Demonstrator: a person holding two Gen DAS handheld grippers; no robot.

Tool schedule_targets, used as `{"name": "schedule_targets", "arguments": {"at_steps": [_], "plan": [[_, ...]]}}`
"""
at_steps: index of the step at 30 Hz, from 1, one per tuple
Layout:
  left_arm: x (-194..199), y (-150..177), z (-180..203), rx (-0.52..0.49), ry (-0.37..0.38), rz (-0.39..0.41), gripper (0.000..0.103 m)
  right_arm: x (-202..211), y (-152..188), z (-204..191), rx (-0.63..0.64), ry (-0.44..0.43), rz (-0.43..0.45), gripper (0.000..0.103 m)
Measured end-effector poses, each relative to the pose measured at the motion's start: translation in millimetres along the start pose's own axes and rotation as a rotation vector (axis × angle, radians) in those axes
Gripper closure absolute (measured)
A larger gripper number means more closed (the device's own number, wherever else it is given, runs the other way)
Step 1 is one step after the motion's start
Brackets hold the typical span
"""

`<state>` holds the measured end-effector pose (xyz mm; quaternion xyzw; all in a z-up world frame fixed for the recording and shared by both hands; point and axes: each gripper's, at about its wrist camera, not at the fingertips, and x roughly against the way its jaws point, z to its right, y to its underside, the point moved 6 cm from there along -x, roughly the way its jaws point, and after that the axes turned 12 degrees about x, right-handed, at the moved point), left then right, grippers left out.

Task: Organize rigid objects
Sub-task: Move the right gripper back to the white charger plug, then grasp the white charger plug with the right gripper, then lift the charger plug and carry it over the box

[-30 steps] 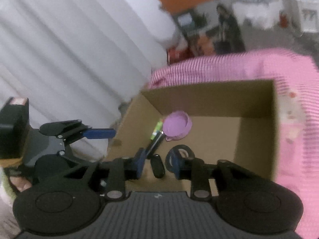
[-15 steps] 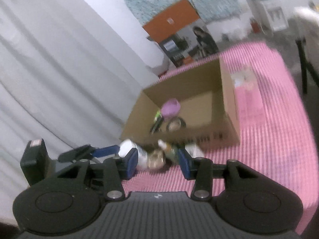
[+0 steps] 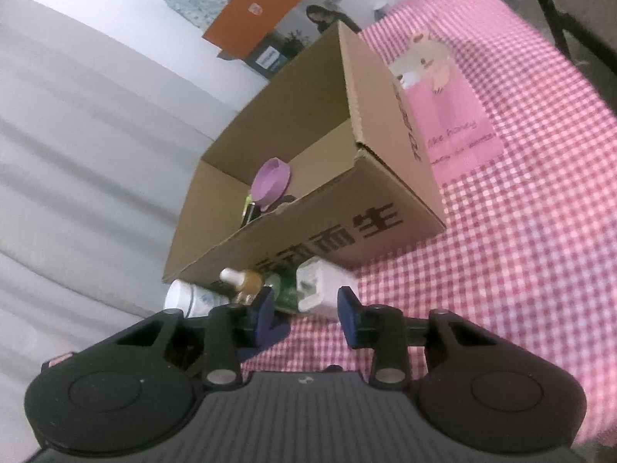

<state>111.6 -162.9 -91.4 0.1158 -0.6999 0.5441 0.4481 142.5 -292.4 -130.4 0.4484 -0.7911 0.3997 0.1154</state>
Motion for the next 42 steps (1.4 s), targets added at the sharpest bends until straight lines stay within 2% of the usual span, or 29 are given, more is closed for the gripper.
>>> {"name": "schedule_targets", "arguments": {"at_steps": [10, 15, 22, 26, 30, 42], "plan": [[-21, -2, -2, 0.003, -0.053, 0.013, 0.057, -51, -8, 18, -0.07, -0.024, -0.076, 0.075], [-21, -1, -2, 0.007, -0.024, 0.014, 0.062, -61, -3, 18, -0.101, -0.041, -0.094, 0.078], [-12, 0, 4, 0.002, 0.03, -0.006, 0.069, -48, 12, 23, -0.148, -0.027, -0.088, 0.078], [-2, 7, 14, -0.026, 0.063, -0.019, 0.07, -34, 25, 26, -0.172, -0.01, -0.087, 0.078], [-3, 10, 23, -0.08, 0.034, -0.012, 0.069, -25, 38, 30, -0.191, -0.018, -0.083, 0.078], [-16, 0, 26, -0.071, 0.008, -0.032, 0.071, -20, 34, 38, -0.206, -0.038, -0.068, 0.076]]}}
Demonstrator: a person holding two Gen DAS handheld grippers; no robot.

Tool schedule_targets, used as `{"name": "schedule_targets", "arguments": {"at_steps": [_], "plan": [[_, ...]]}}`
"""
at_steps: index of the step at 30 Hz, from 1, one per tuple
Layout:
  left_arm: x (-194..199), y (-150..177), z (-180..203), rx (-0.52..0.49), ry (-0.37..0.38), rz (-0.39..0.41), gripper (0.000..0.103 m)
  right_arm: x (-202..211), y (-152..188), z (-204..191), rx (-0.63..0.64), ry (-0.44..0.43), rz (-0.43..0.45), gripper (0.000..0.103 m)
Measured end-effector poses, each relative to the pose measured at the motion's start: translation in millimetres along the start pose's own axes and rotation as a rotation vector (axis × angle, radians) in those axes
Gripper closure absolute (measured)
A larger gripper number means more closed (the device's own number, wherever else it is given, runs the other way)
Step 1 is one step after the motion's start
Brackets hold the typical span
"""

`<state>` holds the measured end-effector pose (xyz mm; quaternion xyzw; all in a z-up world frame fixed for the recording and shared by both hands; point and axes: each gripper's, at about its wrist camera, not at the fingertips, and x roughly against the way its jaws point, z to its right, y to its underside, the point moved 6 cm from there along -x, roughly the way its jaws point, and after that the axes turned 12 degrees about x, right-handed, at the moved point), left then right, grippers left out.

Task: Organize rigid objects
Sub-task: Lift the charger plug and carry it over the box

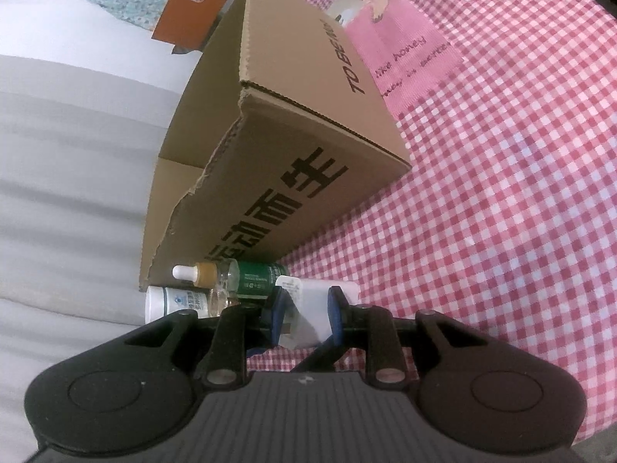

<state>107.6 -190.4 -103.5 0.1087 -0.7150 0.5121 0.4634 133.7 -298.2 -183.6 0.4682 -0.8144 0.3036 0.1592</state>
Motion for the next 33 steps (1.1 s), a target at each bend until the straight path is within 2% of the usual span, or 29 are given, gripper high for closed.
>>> {"name": "schedule_targets", "arguments": {"at_steps": [9, 20, 27, 33], "plan": [[18, -4, -1, 0.0, -0.014, 0.027, 0.076, 9, 12, -13, 0.018, 0.0, 0.017, 0.077], [76, -35, -2, -0.001, -0.054, 0.144, 0.077, 52, 3, -74, 0.136, -0.013, 0.126, 0.077], [103, -78, -21, 0.025, -0.084, 0.203, 0.077, 69, -40, -120, 0.242, -0.058, 0.169, 0.077], [92, -118, -53, 0.07, -0.091, 0.162, 0.077, 54, -93, -145, 0.274, -0.07, 0.132, 0.077]]}}
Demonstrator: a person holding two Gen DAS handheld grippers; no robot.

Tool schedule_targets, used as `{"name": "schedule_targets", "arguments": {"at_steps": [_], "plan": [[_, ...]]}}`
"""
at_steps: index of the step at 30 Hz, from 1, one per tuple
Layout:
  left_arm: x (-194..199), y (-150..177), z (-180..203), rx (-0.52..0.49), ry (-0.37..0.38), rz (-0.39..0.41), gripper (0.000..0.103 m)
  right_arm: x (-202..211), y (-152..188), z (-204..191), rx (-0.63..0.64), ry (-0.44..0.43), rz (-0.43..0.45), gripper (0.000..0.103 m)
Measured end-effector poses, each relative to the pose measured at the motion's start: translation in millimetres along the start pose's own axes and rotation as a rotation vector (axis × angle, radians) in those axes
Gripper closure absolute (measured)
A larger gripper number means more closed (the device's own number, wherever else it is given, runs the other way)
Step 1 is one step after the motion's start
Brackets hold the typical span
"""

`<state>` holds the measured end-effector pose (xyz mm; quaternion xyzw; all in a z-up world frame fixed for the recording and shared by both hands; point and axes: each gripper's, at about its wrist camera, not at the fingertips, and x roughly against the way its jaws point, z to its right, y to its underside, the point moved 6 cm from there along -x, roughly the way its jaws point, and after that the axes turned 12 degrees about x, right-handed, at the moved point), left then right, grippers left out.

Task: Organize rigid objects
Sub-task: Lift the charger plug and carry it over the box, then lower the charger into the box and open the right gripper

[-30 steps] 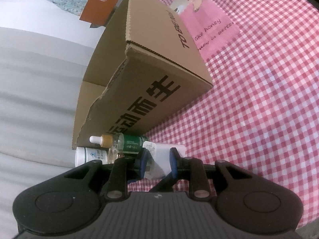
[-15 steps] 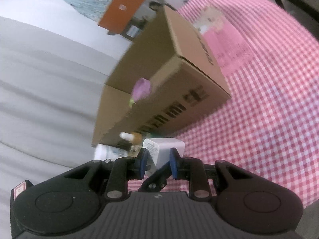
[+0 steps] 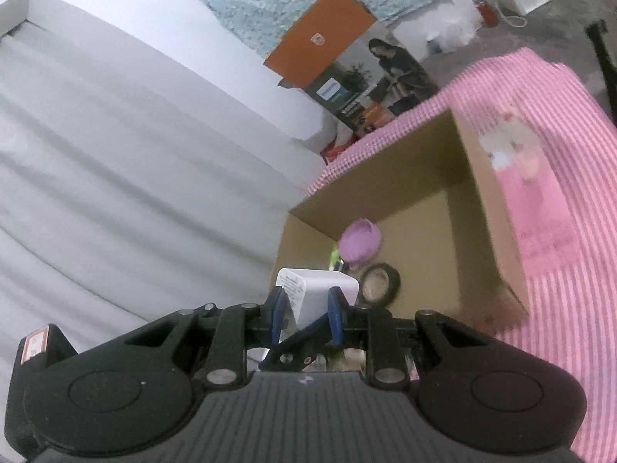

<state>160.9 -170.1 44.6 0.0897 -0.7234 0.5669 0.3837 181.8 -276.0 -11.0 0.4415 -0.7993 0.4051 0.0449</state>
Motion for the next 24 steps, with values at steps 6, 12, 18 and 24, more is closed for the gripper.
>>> {"name": "schedule_targets", "arguments": {"at_steps": [6, 12, 18, 24], "plan": [[-44, -26, -33, 0.046, -0.04, -0.113, 0.077, -50, -47, 11, 0.004, 0.014, -0.092, 0.077], [-104, -34, -68, 0.139, -0.059, -0.262, 0.077, -110, -75, 41, -0.043, 0.015, -0.212, 0.077], [-160, -26, -88, 0.198, -0.084, -0.385, 0.077, -170, -83, 76, -0.094, 0.045, -0.327, 0.077], [-199, -19, -98, 0.202, -0.115, -0.466, 0.077, -212, -84, 103, -0.114, 0.078, -0.387, 0.076]]}}
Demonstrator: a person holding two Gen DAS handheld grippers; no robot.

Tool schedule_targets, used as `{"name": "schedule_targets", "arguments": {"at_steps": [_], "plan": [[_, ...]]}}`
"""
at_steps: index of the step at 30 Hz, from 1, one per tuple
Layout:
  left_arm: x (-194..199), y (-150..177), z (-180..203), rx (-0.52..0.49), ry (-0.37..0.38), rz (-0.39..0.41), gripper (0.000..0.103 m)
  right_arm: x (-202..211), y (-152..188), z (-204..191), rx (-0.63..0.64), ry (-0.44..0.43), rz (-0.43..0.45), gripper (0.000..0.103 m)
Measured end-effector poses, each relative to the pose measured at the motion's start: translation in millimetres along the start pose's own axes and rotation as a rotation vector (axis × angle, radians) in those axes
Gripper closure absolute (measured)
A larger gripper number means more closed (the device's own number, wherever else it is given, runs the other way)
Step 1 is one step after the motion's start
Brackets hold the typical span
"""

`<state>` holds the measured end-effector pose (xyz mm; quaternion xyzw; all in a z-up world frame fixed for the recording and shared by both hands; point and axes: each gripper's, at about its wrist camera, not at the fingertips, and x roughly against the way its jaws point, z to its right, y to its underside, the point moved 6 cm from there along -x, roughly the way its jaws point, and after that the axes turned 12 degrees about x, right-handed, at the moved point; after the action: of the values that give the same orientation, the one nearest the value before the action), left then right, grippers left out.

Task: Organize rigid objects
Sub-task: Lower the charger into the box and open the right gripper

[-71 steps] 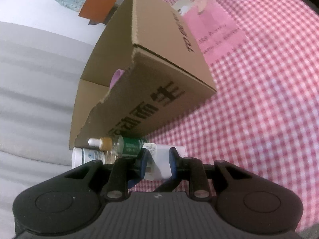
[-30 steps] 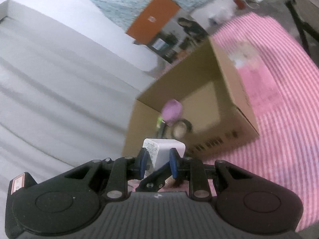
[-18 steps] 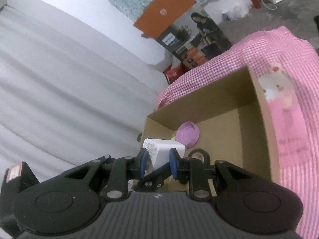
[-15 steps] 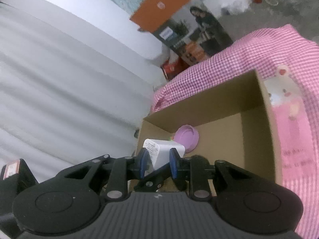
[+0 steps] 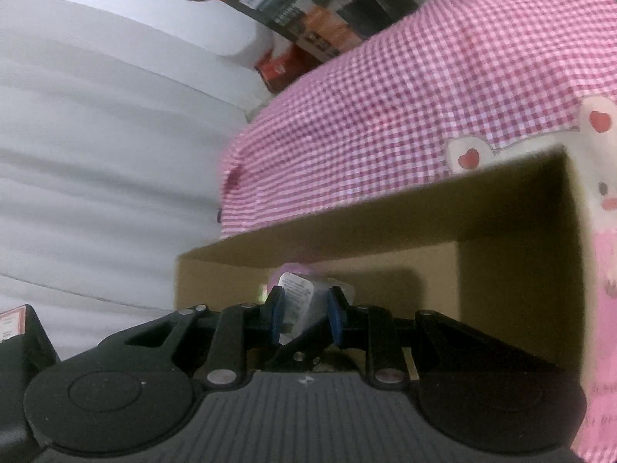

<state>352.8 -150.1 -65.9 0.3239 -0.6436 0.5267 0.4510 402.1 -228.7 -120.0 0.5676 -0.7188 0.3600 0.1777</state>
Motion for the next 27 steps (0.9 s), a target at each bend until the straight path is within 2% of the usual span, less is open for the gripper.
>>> {"name": "schedule_targets", "arguments": {"at_steps": [8, 13, 18, 21, 22, 24, 27], "plan": [[-24, -6, -2, 0.021, 0.023, -0.043, 0.073, -25, -7, 20, -0.001, 0.043, -0.02, 0.076], [-15, -4, 3, -0.016, 0.024, -0.028, 0.054, -25, -5, 23, 0.013, 0.061, 0.0, 0.076], [15, -2, 2, -0.028, 0.054, 0.028, 0.036, 12, -1, 7, 0.038, 0.043, 0.077, 0.075], [38, 1, -2, -0.032, 0.074, 0.071, 0.034, 45, 8, -9, 0.059, 0.032, 0.138, 0.074], [47, 3, -5, -0.031, 0.081, 0.088, 0.034, 57, 13, -15, 0.067, 0.028, 0.159, 0.071], [69, 7, -12, -0.019, 0.087, 0.134, 0.034, 82, 24, -28, 0.088, 0.021, 0.207, 0.056], [103, 19, -22, 0.018, 0.099, 0.211, 0.034, 124, 48, -49, 0.128, 0.009, 0.287, 0.05]]}}
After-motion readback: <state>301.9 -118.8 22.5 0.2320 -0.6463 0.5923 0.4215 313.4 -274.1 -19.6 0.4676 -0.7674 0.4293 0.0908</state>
